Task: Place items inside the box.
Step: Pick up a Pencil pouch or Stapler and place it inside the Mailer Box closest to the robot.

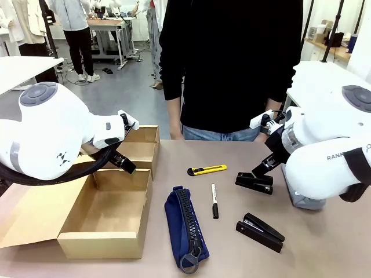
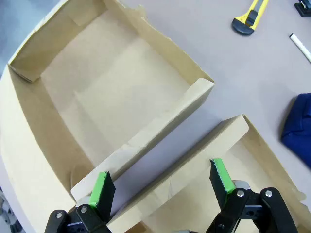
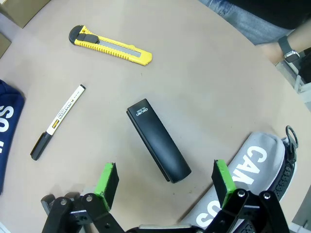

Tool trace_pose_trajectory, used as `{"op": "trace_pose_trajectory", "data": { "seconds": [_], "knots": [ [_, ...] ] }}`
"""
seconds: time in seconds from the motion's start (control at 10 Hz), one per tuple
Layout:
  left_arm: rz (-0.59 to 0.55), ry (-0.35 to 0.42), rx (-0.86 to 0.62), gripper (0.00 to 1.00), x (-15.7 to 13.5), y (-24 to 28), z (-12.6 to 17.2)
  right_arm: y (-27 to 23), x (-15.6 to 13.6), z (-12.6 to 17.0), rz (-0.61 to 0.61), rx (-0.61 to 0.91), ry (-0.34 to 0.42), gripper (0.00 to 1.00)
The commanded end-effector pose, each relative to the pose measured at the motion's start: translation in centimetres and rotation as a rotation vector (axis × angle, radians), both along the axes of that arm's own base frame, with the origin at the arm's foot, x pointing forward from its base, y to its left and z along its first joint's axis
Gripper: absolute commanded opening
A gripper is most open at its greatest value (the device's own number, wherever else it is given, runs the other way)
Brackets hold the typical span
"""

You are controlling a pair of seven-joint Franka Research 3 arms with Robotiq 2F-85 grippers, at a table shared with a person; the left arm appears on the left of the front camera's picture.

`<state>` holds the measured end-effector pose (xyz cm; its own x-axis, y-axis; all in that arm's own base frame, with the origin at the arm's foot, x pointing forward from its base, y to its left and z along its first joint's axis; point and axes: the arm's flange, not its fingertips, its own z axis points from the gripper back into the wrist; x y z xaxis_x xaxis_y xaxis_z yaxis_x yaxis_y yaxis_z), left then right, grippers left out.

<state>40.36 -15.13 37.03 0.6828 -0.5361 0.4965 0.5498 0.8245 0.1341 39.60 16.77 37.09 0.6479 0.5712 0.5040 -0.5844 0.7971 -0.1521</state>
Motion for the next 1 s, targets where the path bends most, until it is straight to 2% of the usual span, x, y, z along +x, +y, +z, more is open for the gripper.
{"op": "trace_pose_trajectory", "data": {
  "seconds": [0.0, 0.6, 0.7, 0.8, 0.9],
  "knots": [
    [0.0, 0.0, 0.0, 1.0, 0.0, 0.0, 0.0, 0.0, 0.0, 0.0, 0.0, 0.001, 0.0, 1.0],
    [0.0, 0.0, 0.0, 1.0, 0.0, 0.0, 0.0, 0.0, 0.0, 0.0, 0.0, 0.0, 0.0, 1.0],
    [-0.032, 0.014, -0.045, 1.0, -0.9, 0.8, 2.1, -0.3, -0.2, 1.7, 0.001, 0.038, 0.041, 1.0],
    [0.005, 0.133, -0.133, 1.0, -2.5, 1.3, 6.2, -1.6, -0.5, 5.2, -0.034, 0.107, 0.113, 1.0],
    [0.018, 0.147, -0.231, 1.0, -4.6, 2.5, 10.0, -3.3, -1.2, 8.7, -0.101, 0.191, 0.16, 1.0]
  ]
}}
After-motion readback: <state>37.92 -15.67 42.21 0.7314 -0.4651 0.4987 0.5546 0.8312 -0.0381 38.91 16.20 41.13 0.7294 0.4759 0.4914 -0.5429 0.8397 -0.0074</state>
